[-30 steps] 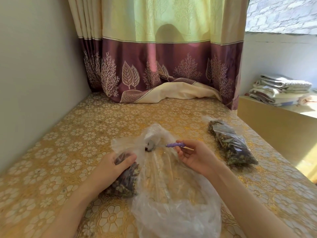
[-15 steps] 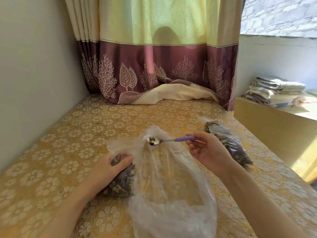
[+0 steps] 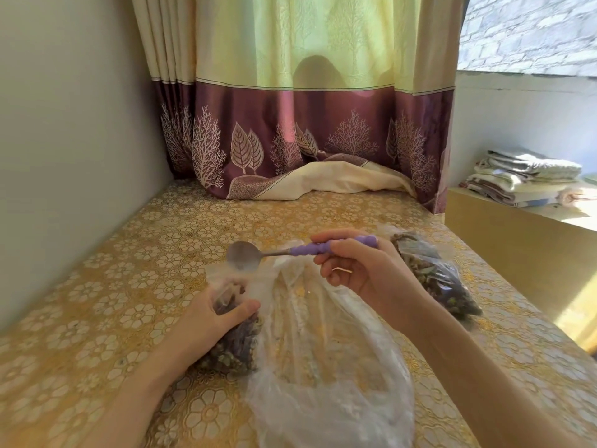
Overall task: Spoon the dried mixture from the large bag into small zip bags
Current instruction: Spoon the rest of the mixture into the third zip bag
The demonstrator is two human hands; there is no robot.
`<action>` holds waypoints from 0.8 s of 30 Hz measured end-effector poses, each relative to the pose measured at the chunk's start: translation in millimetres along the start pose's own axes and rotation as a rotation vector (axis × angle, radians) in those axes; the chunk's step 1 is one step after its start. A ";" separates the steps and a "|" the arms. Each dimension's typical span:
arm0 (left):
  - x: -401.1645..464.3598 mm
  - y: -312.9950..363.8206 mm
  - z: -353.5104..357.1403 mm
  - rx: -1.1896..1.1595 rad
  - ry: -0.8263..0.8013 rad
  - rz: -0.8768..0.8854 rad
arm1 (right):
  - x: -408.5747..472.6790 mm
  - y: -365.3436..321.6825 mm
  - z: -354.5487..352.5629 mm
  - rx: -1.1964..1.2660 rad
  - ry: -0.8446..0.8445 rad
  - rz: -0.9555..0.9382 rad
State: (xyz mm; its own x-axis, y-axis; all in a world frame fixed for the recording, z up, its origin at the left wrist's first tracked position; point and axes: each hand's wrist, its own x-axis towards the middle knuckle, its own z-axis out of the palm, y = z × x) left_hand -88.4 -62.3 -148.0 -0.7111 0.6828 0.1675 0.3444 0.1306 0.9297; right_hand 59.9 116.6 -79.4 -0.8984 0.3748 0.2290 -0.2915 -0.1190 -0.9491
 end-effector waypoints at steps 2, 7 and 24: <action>0.0 1.0 -0.4 -0.006 0.000 0.001 | 0.8 0.0 -0.8 -0.017 -0.009 -0.008; -0.5 0.0 -1.0 -0.037 0.057 -0.044 | 3.7 -1.8 -8.1 0.070 0.048 -0.030; 15.6 -16.7 -37.8 -0.146 0.588 -0.022 | 15.2 18.6 -57.2 -0.109 0.520 0.134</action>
State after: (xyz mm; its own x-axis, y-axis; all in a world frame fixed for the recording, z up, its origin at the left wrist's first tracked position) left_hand -128.4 -81.0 -148.5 -0.9510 0.1640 0.2619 0.2674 0.0117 0.9635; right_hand 59.7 172.7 -105.9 -0.6366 0.7712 -0.0064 -0.1246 -0.1111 -0.9860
